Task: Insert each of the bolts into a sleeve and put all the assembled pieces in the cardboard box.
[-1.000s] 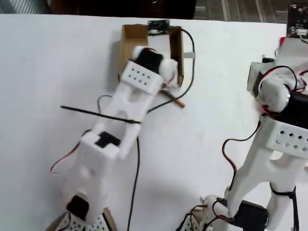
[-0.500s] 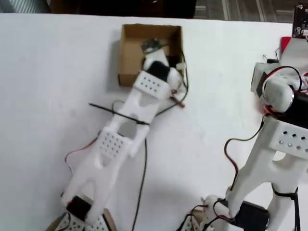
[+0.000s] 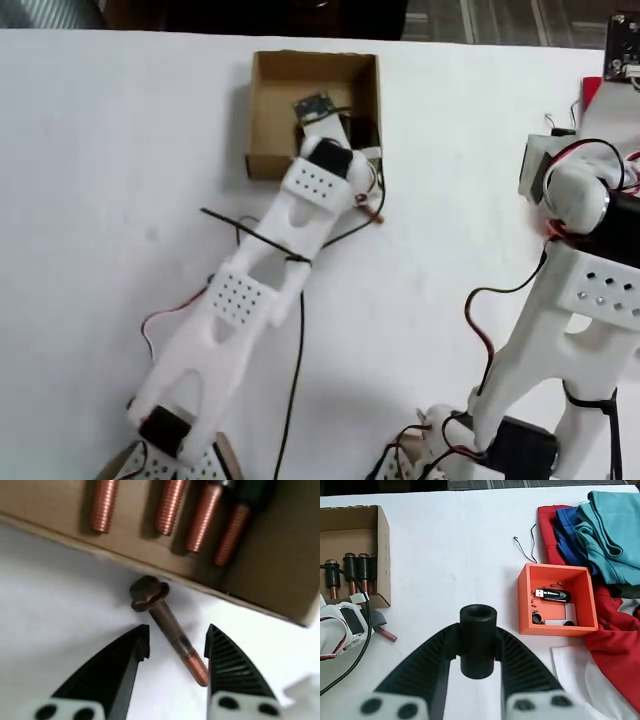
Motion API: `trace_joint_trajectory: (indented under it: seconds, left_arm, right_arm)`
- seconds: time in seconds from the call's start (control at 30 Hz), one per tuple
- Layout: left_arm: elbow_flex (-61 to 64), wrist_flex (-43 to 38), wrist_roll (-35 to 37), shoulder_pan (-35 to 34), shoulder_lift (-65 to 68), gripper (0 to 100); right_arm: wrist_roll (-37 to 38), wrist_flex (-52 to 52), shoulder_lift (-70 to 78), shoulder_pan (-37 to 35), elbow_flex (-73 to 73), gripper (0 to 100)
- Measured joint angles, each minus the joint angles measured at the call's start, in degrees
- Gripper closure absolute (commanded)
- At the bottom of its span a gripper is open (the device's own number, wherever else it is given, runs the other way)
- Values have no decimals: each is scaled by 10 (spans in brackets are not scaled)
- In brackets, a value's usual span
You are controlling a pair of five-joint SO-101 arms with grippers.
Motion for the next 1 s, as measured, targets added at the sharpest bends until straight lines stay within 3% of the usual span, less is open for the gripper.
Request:
trace_joint_trajectory:
  seconds: [0.2,0.33,0.6,0.83,1.0]
  left_arm:
    - [-6,-1,-6,0,9,819]
    - [-6,-1,-4,-1,9,988]
    - [-18,11,-22,-1,10,974]
    - [-140,157,-25,-1,13,973]
    - [-162,171,-110,-18,13,973]
  right_arm:
    - [0,0,0,0,0,975]
    - [0,0,0,0,0,975]
    - [0,0,0,0,0,975]
    - [0,0,0,0,0,975]
    - [0,0,0,0,0,975]
